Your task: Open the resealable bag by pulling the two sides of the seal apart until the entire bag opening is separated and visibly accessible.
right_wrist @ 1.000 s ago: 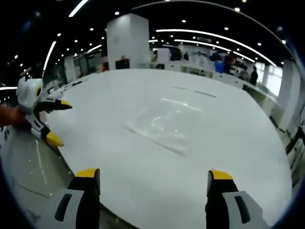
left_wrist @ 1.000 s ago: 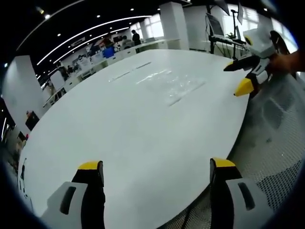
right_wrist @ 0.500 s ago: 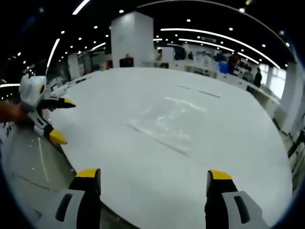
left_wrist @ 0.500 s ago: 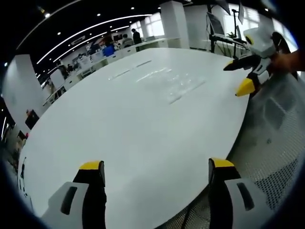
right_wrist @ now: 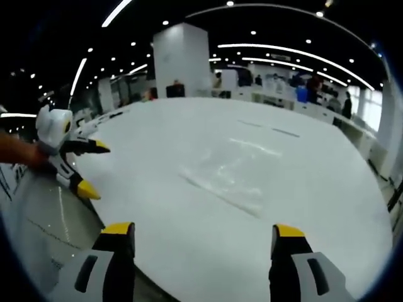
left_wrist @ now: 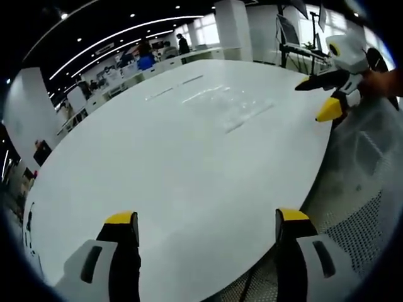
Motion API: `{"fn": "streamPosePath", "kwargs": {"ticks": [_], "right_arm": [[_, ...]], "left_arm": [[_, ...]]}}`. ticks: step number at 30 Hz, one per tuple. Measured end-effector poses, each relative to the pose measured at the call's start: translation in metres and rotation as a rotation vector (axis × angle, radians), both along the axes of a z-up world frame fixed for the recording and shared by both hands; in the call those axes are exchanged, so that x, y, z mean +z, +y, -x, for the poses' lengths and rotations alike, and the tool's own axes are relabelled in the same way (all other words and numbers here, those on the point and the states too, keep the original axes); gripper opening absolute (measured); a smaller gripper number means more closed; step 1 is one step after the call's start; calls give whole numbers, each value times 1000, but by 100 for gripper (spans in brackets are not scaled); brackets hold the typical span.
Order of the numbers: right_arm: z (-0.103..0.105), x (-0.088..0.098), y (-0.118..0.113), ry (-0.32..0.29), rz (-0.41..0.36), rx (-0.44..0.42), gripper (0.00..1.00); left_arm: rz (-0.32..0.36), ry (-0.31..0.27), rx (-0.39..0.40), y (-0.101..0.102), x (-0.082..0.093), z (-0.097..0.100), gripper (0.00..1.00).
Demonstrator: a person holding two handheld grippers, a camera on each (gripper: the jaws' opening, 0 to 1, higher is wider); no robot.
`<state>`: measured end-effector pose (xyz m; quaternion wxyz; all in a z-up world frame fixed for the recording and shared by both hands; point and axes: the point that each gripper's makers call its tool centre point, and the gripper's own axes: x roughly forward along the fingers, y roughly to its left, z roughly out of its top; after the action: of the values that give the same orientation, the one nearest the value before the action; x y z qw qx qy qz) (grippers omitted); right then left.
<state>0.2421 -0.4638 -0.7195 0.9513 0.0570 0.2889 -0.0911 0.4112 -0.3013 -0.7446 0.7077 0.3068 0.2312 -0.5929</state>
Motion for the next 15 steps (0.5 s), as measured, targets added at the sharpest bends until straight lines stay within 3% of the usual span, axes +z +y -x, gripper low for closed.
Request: {"fn": "streamPosePath", "kwargs": {"ticks": [6,15], "right_arm": [[-2,-5,6,14,-29,27,85],[-1,-3,4,15,-13,14,84]], "left_arm": [[49,-3,21,-4,9,-5,84],[61,11,16,-4,11,-3,86]]}}
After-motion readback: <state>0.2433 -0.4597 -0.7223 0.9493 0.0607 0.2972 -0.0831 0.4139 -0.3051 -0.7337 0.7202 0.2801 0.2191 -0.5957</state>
